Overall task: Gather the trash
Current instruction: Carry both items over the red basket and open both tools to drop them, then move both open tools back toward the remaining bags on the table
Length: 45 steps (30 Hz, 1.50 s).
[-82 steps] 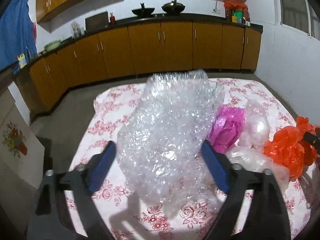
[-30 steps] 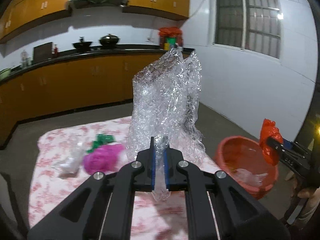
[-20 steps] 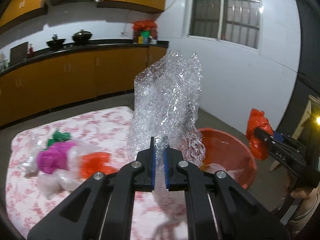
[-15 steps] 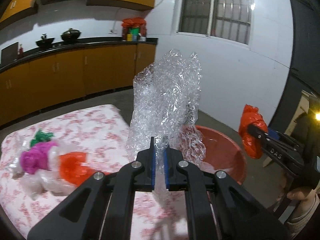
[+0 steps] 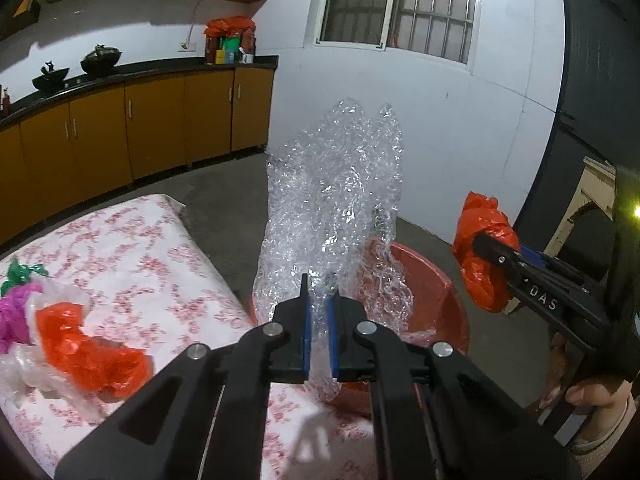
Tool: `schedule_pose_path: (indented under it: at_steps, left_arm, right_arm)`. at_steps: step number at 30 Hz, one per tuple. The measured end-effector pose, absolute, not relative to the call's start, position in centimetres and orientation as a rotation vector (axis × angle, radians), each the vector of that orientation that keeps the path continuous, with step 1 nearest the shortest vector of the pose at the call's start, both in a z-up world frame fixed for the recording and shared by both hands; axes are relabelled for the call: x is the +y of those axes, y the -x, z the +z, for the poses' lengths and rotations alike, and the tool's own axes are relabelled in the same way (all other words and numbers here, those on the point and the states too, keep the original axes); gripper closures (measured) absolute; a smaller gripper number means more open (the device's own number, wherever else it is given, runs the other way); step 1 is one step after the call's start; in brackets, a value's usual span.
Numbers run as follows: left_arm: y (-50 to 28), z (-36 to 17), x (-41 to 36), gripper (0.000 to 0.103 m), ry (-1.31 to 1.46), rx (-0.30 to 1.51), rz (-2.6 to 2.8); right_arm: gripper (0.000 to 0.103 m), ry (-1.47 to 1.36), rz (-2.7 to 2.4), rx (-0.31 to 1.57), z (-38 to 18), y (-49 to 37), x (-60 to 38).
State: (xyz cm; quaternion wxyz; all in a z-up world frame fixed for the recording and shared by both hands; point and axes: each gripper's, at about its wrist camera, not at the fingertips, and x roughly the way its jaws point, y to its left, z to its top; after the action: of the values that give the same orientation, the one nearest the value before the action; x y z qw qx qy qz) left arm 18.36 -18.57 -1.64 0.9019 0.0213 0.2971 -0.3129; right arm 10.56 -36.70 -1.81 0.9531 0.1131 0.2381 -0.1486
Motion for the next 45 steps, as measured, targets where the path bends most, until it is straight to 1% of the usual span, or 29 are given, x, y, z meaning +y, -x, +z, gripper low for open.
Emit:
schedule_pose_path:
  at_steps: [12, 13, 14, 16, 18, 20, 22, 23, 24, 25, 26, 27, 28, 31, 38, 43, 45]
  left_arm:
    - [-20.2, -3.7, -21.6, 0.094, -0.038, 0.674, -0.686]
    - [-20.4, -3.9, -21.8, 0.091, -0.036, 0.677, -0.685]
    - [-20.6, -4.1, -21.8, 0.088, -0.031, 0.686, -0.688]
    - [-21.0, -4.5, -21.6, 0.071, -0.022, 0.696, -0.687]
    - [-21.1, -4.8, -21.4, 0.065, -0.014, 0.699, -0.681]
    - [-21.2, -5.0, -21.0, 0.060, -0.006, 0.709, -0.673]
    - [-21.2, -5.1, -20.3, 0.051, 0.002, 0.712, -0.657]
    - [-21.2, -5.1, -19.6, 0.049, 0.013, 0.710, -0.642]
    - [-21.2, -4.9, -19.2, 0.045, 0.020, 0.706, -0.634]
    - [-21.0, -4.8, -18.4, 0.038, 0.028, 0.696, -0.616]
    - [-20.8, -4.6, -17.8, 0.035, 0.032, 0.686, -0.602]
    - [-20.6, -4.3, -17.1, 0.030, 0.033, 0.672, -0.583]
    - [-20.4, -4.1, -16.7, 0.026, 0.030, 0.662, -0.570]
    - [-19.4, -3.4, -14.7, 0.020, 0.009, 0.626, -0.511]
    - [-17.6, -2.5, -8.7, 0.015, -0.033, 0.559, -0.350]
    - [-16.7, -2.5, -3.9, 0.013, -0.028, 0.549, -0.230]
    - [-16.4, -2.7, -1.9, 0.012, -0.030, 0.547, -0.177]
  right_arm:
    - [0.064, -0.249, -0.295, 0.495, -2.7, -11.9, -37.7]
    - [0.064, -0.255, -0.292, 0.496, -2.7, -12.0, -37.9]
    - [0.060, -0.261, -0.288, 0.493, -2.7, -12.1, -38.0]
    - [0.054, -0.270, -0.282, 0.493, -2.8, -12.2, -38.1]
    - [0.043, -0.277, -0.281, 0.490, -2.9, -12.1, -38.2]
    - [0.039, -0.289, -0.282, 0.488, -3.0, -11.9, -38.2]
    - [0.033, -0.298, -0.291, 0.487, -3.1, -11.6, -38.5]
    - [0.029, -0.301, -0.298, 0.485, -3.1, -11.4, -38.5]
    - [0.024, -0.303, -0.308, 0.483, -3.2, -11.1, -38.6]
    - [0.022, -0.303, -0.315, 0.483, -3.2, -11.0, -38.7]
    - [0.019, -0.302, -0.320, 0.481, -3.2, -10.8, -38.7]
    - [0.017, -0.300, -0.324, 0.479, -3.2, -10.5, -38.6]
    - [0.016, -0.296, -0.325, 0.478, -3.1, -10.5, -38.5]
    - [0.015, -0.271, -0.317, 0.478, -3.0, -10.4, -37.7]
    - [0.013, -0.230, -0.229, 0.502, -2.9, -11.3, -34.3]
    - [0.013, -0.183, -0.157, 0.530, -3.2, -12.2, -30.9]
    - [0.011, -0.160, -0.132, 0.539, -3.3, -12.6, -29.3]
